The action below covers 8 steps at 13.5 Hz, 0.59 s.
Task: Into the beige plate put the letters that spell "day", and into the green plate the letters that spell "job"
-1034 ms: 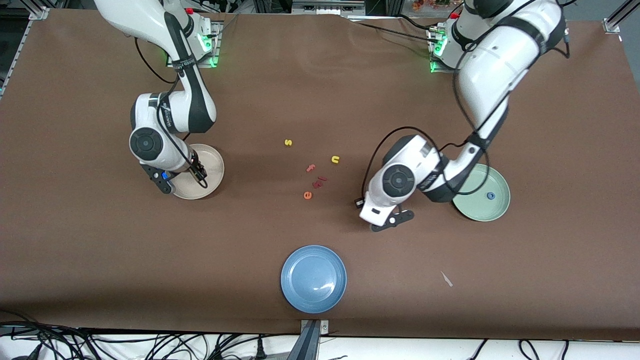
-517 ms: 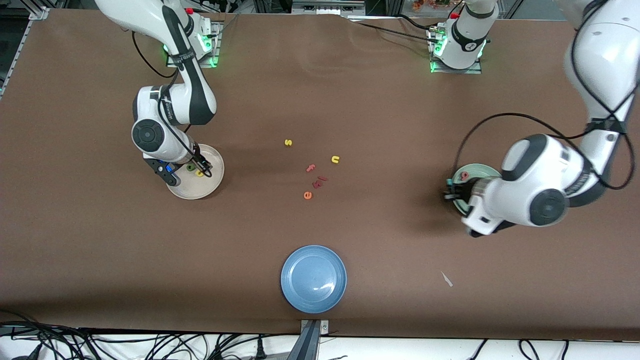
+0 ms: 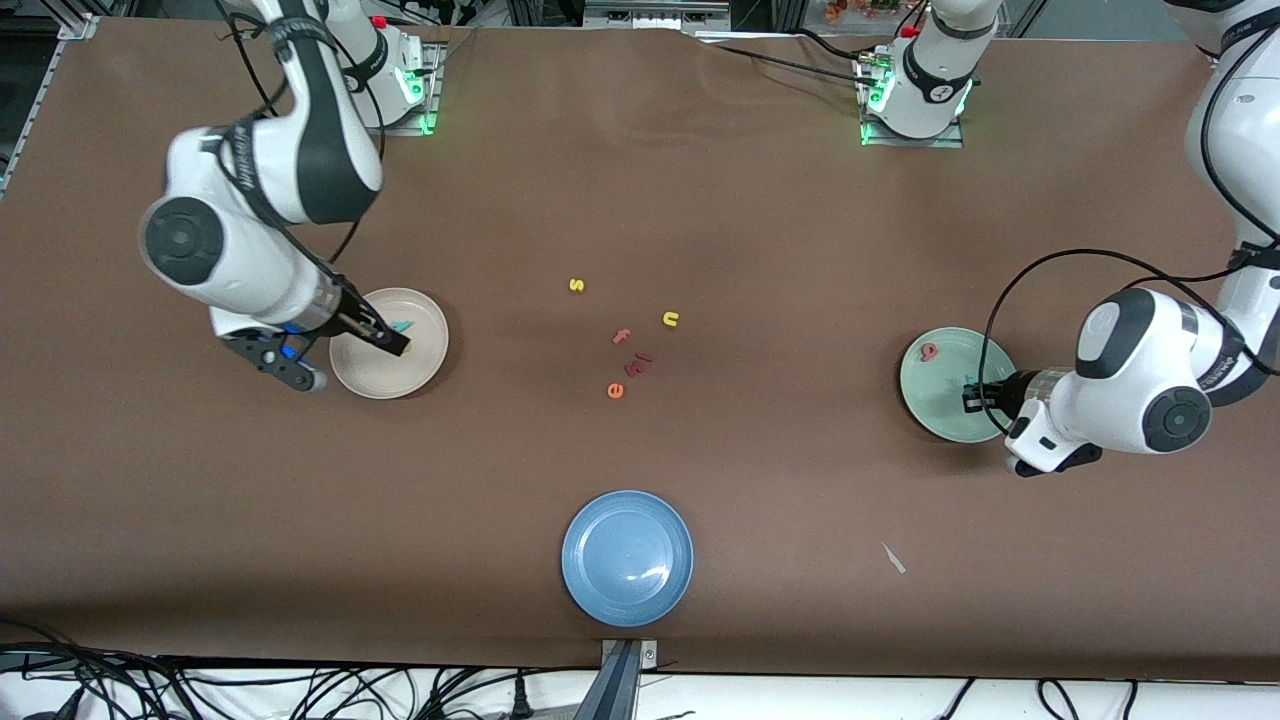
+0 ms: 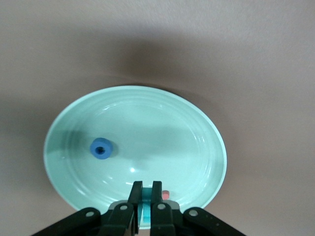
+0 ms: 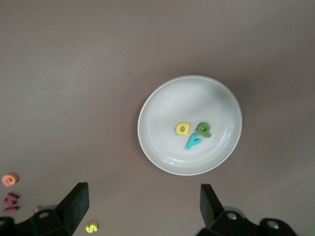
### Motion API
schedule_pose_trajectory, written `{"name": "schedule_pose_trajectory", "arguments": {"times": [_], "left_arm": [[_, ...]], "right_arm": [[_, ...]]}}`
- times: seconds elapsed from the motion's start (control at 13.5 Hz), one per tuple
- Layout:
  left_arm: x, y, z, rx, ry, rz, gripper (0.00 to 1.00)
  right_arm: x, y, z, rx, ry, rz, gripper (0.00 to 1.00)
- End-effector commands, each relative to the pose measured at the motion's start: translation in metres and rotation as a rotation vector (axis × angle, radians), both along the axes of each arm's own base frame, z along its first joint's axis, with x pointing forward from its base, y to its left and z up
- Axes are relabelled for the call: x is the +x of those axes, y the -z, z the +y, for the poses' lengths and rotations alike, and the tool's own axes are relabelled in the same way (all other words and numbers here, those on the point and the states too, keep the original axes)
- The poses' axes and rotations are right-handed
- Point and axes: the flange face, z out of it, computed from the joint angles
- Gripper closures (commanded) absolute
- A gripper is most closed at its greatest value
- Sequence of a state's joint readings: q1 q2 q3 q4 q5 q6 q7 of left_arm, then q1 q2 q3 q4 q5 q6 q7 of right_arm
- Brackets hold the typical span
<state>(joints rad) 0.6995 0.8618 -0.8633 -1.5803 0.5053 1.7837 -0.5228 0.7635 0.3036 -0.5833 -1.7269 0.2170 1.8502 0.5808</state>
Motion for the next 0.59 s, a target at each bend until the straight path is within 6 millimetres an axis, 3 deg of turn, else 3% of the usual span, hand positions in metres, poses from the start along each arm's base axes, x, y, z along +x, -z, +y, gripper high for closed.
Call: {"name": "schedule_pose_trajectory", "arguments": {"times": [0.0,0.07,0.15,0.3,0.52], "left_arm": [[-0.004,0.002,-0.003,0.019,0.043,-0.013,0.20],[-0.003,0.000,-0.001,0.020,0.048,-0.017,0.00],[-0.001,-0.006,0.000,0.023,0.045,-0.023,0.00],[0.009,-0.038,0.002,0.038,0.029,-0.074,0.00],[0.014,-0.128,-0.014,0.124,0.055,-0.186,0.00]], "right_arm": [[0.014,-0.034,-0.026,0.009,-0.165,-0.025,0.00],[0.020,-0.046,-0.038,0.023,-0.232,-0.042,0.00],[0.022,-0.055,-0.046,0.036,-0.305,-0.048,0.00],[0.021,-0.074,-0.060,0.048,-0.445,-0.058,0.00],[0.017,-0.116,-0.056,0.005,-0.520,-0.024,0.00]]}}
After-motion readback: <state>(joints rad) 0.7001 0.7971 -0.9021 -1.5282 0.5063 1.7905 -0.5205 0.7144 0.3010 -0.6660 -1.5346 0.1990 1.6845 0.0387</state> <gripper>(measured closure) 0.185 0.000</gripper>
